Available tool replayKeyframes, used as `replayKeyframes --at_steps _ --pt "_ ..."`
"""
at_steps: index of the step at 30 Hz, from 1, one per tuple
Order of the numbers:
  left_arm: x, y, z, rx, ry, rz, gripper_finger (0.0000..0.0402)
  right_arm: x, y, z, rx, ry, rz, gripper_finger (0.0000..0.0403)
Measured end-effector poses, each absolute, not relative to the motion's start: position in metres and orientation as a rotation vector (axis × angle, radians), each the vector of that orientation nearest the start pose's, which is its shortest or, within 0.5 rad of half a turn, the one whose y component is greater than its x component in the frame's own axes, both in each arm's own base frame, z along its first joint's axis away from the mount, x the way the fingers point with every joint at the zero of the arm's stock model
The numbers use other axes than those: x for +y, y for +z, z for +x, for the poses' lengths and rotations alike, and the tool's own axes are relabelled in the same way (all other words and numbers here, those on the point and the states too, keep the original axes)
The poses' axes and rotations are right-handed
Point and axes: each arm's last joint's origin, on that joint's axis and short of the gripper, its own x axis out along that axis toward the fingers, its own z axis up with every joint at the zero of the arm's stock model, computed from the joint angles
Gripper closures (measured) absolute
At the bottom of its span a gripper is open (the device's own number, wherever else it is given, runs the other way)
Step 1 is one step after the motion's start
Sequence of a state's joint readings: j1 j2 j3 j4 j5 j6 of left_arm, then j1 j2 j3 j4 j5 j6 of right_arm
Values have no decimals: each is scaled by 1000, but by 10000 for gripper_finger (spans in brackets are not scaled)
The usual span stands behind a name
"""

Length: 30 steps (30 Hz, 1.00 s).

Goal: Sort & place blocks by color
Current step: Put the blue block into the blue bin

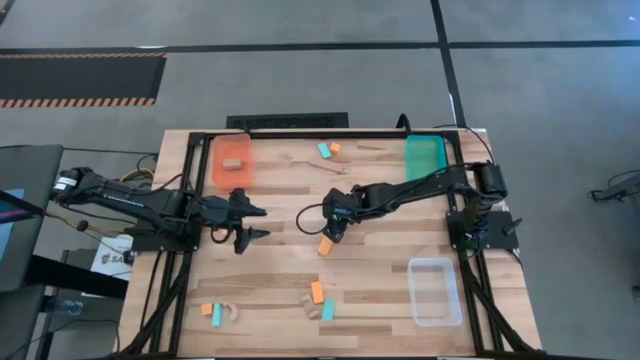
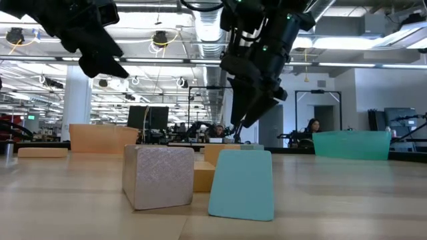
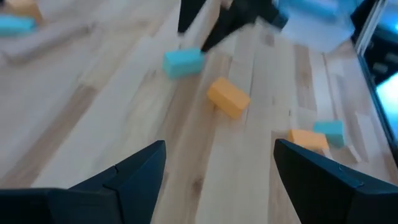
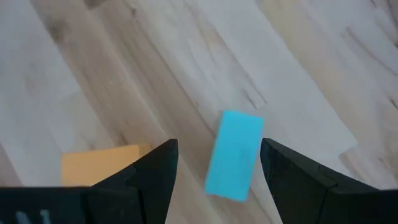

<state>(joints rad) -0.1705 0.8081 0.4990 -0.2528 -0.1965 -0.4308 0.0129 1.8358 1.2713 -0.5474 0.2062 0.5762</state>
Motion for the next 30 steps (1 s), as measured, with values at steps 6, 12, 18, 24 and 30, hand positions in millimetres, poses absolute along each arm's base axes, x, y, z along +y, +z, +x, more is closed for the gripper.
replayKeyframes --at_steps 6,12,18,24,30 --pt "-26 204 166 393 73 -377 116 -7 191 371 1019 -497 400 149" --pt "-26 189 163 399 54 -403 116 -11 191 371 1031 -471 435 149" --pt "-26 188 162 412 57 -398 116 -16 191 371 1028 -483 443 149" --pt "-26 187 162 423 59 -392 116 -17 174 373 1061 -489 448 149" --pt "-26 186 161 438 61 -389 116 -5 150 375 1145 -469 434 149"
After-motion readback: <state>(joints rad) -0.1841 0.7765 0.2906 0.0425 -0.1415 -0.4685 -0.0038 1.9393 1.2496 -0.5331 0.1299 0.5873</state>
